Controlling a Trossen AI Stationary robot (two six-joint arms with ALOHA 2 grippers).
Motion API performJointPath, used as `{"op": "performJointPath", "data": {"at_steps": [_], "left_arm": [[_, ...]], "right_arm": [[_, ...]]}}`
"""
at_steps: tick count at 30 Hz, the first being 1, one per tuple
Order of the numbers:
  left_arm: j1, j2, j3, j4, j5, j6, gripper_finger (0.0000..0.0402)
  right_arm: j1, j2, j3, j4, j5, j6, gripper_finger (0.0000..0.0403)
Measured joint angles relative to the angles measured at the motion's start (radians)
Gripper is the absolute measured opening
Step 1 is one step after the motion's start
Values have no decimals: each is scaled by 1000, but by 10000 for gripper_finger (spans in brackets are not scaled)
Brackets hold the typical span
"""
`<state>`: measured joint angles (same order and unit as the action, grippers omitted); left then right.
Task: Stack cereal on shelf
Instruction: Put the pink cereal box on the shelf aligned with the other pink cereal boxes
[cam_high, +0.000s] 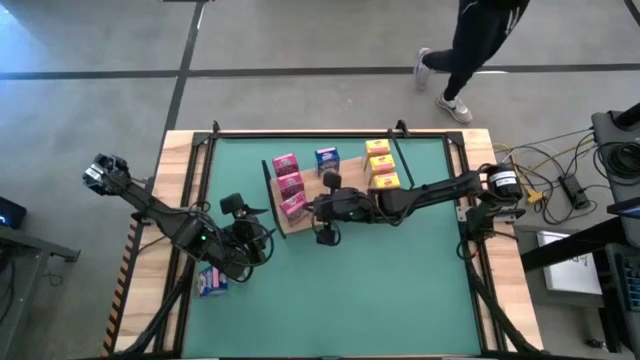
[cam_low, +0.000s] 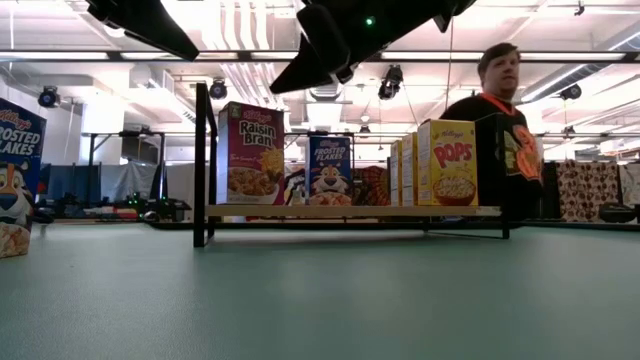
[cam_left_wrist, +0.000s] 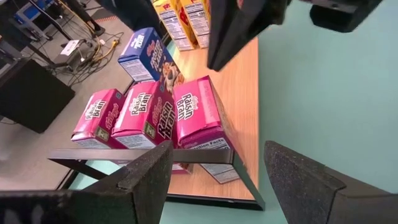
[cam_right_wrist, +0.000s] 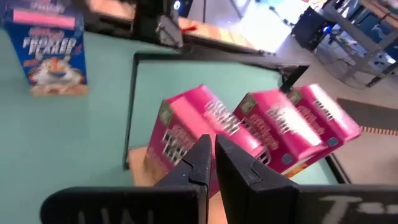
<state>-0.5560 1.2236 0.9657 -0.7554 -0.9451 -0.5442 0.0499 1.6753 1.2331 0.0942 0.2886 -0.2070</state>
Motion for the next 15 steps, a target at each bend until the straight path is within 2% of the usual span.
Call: {"op": "performJointPath", "data": {"at_steps": [6, 15], "left_arm": [[0, 0, 0, 2, 0, 0, 235], [0, 0, 0, 2, 0, 1, 235]], "right_arm": [[-32, 21, 1, 73, 3, -4, 13], [-36, 34, -2, 52, 0, 32, 13]]}}
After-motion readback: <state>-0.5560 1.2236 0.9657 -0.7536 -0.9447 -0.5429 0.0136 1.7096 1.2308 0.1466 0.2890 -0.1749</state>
